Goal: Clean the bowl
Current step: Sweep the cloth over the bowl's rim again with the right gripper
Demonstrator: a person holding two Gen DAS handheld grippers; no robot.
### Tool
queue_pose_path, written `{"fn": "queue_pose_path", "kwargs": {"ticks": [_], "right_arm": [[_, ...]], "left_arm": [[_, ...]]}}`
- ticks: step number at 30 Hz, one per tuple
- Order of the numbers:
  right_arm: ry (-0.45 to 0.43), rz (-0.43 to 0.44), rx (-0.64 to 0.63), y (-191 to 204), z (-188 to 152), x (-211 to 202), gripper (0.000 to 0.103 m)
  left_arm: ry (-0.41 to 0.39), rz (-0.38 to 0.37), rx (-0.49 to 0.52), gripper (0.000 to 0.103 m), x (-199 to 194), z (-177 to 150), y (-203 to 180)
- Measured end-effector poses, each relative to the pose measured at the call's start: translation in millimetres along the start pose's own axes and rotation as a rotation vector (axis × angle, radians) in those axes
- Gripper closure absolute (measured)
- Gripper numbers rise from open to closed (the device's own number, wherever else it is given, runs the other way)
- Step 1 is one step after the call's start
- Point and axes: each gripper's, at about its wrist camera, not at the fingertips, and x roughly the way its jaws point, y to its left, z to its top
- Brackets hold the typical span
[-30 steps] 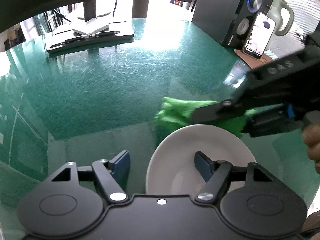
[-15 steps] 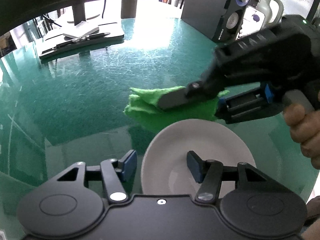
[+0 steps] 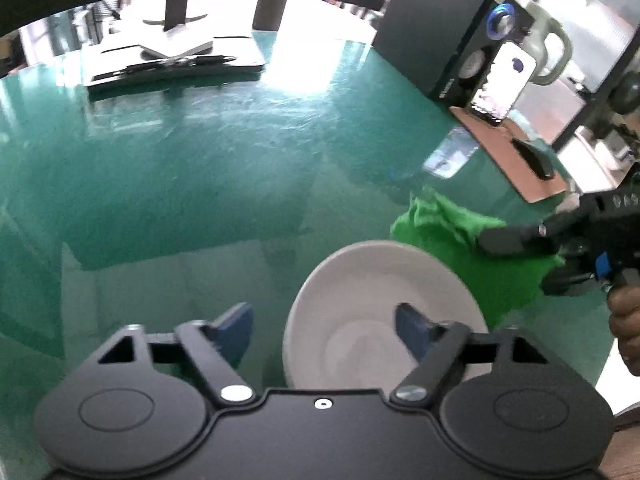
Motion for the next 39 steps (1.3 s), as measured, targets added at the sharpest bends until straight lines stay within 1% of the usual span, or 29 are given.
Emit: {"fn": "queue_pose_path", "kwargs": {"ticks": [1, 2, 4, 5, 7, 9, 11, 15, 19, 22, 25, 27, 30, 32, 36, 39], "right_arm": [[0.002, -0.001, 0.001, -0.2, 0.8, 1.5, 0.085], [0.014, -0.003, -0.008, 1.2, 3.2, 7.7, 0.085], [0.038, -0.006, -0.025, 4.1, 8.1, 20.0, 0.084], [0.042, -0.01, -0.037, 7.0, 11.1, 26.4, 0.084], [0.06, -0.007, -0.054, 12.2, 17.7, 40.5, 0.085], [0.077, -0.004, -0.071, 17.4, 21.4, 51.2, 0.087], [0.095, -0.01, -0.095, 23.3, 24.0, 62.0, 0.088], [0.107, 0.005, -0.113, 25.5, 22.1, 66.3, 0.087], [0.106, -0.039, -0.092, 9.9, 13.3, 38.3, 0.086], [0.11, -0.043, -0.073, 5.4, 6.5, 23.4, 0.086], [0.102, -0.05, -0.092, 10.4, 7.0, 30.1, 0.085], [0.097, -0.04, -0.101, 14.5, 11.2, 40.9, 0.085], [0.118, -0.004, -0.136, 28.1, 19.0, 71.1, 0.085], [0.133, 0.003, -0.161, 35.2, 19.2, 83.7, 0.085], [0.118, 0.013, -0.185, 34.4, 15.5, 73.1, 0.085], [0.086, -0.013, -0.163, 22.8, 13.0, 47.4, 0.085]], "left_arm": [[0.003, 0.009, 0.002, 0.034, 0.4, -1.5, -0.8], [0.004, 0.024, 0.015, 0.048, 0.3, -1.1, -2.1], [0.011, 0.047, 0.044, 0.064, 0.3, 1.2, -3.8], [0.015, 0.054, 0.057, 0.068, 0.4, 2.7, -4.1], [0.015, 0.041, 0.042, 0.068, 0.6, 3.9, -1.6], [0.016, 0.053, 0.046, 0.068, 2.4, 6.1, -4.2], [0.017, 0.058, 0.042, 0.068, 3.4, 6.9, -5.5], [0.022, 0.062, 0.045, 0.065, 4.4, 7.9, -7.3], [0.023, 0.06, 0.06, 0.063, 3.9, 6.2, -9.1], [0.017, 0.059, 0.063, 0.063, 3.7, 4.9, -9.0], [0.015, 0.06, 0.065, 0.062, 3.8, 4.7, -9.3], [0.015, 0.061, 0.066, 0.062, 4.0, 4.6, -9.6], [0.017, 0.063, 0.069, 0.061, 4.5, 5.1, -10.5], [0.021, 0.062, 0.072, 0.061, 4.8, 5.9, -10.6], [0.032, 0.055, 0.088, 0.058, 5.1, 6.8, -10.2], [0.035, 0.056, 0.093, 0.057, 5.3, 6.7, -11.1]]}}
